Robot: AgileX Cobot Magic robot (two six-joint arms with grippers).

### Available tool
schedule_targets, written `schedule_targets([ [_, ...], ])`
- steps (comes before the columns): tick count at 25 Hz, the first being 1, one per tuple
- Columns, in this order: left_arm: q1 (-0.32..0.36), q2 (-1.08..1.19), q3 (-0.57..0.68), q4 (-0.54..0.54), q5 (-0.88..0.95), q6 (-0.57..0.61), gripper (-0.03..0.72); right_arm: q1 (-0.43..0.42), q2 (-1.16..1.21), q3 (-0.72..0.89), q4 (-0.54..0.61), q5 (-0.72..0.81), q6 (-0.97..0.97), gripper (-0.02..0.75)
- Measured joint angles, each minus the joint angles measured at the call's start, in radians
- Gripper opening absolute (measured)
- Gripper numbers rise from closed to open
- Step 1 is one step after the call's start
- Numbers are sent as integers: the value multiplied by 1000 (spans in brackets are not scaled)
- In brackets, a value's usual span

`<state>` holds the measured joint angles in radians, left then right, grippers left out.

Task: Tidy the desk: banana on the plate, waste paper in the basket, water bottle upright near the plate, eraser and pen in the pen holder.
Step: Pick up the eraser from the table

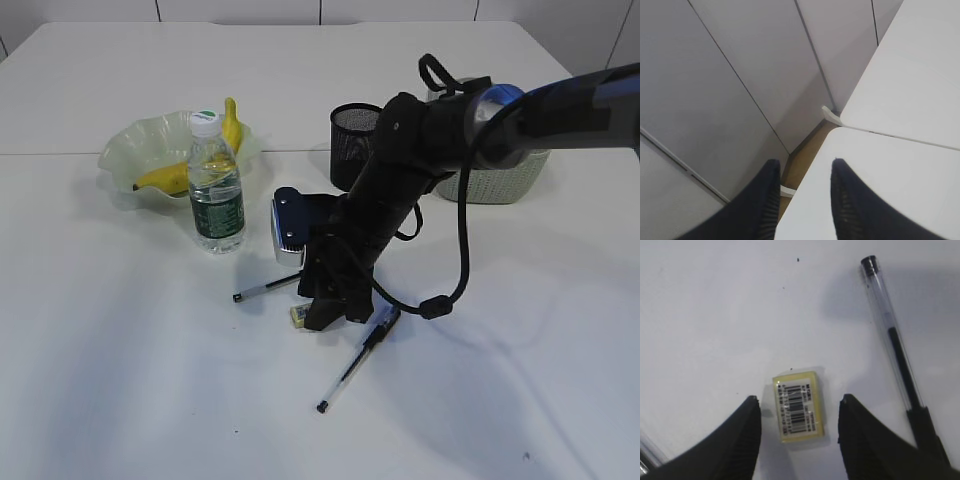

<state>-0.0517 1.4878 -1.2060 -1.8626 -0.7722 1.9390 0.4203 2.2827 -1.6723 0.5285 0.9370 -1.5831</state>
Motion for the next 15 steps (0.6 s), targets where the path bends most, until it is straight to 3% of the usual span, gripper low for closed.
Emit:
schedule_targets([
  [15,0,0,0,0,4,0,236,0,0,0,33,-12,-2,386],
])
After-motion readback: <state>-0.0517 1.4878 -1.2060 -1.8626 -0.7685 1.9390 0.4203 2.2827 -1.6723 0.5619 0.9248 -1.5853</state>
